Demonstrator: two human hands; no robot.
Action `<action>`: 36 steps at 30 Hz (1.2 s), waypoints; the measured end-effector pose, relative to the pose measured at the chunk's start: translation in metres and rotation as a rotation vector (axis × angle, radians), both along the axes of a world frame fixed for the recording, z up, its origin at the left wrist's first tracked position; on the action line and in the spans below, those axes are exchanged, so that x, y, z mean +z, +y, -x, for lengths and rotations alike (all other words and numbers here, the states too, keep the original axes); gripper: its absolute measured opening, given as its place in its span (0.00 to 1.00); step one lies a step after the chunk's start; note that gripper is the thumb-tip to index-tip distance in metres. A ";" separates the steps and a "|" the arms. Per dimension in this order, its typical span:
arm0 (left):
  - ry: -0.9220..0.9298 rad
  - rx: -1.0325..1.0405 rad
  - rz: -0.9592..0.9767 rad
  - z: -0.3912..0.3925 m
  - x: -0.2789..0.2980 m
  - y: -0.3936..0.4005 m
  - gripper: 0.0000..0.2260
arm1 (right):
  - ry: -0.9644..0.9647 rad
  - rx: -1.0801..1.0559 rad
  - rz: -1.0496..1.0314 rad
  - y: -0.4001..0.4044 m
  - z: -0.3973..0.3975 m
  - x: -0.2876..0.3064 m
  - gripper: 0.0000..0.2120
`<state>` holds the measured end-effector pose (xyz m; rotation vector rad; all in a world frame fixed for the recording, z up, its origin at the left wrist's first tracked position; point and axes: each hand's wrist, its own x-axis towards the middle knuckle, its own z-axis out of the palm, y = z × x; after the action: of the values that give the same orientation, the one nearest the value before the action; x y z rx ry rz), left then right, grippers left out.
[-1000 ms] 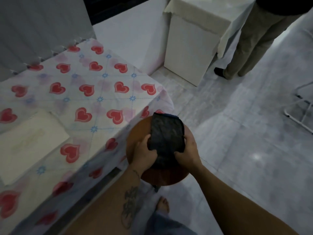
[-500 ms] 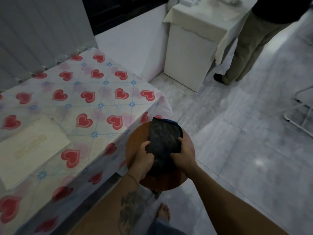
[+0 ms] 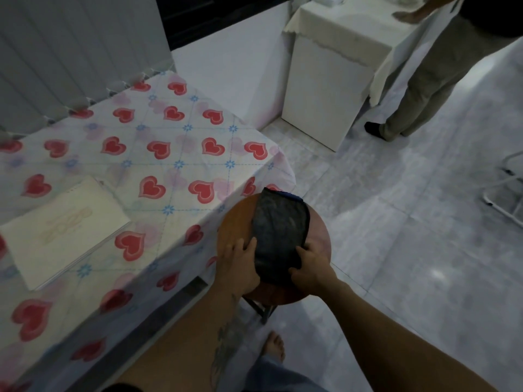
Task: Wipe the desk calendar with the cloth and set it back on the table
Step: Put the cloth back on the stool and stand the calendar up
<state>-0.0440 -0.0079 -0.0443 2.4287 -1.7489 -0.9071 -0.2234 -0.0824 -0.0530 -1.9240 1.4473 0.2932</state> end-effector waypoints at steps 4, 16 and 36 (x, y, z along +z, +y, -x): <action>0.061 0.075 0.164 -0.011 0.017 0.003 0.19 | -0.036 0.006 0.080 -0.007 -0.013 0.021 0.30; 0.286 0.703 0.426 -0.139 0.095 0.055 0.18 | -0.376 0.234 0.132 -0.015 -0.152 0.103 0.19; 0.288 1.098 0.267 -0.355 0.065 0.148 0.32 | -0.267 0.232 -0.056 0.039 -0.422 0.093 0.28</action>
<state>0.3110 0.1401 0.0209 2.3477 -0.2608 -0.7149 0.1986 -0.0438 0.0399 -2.0011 1.0351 0.1717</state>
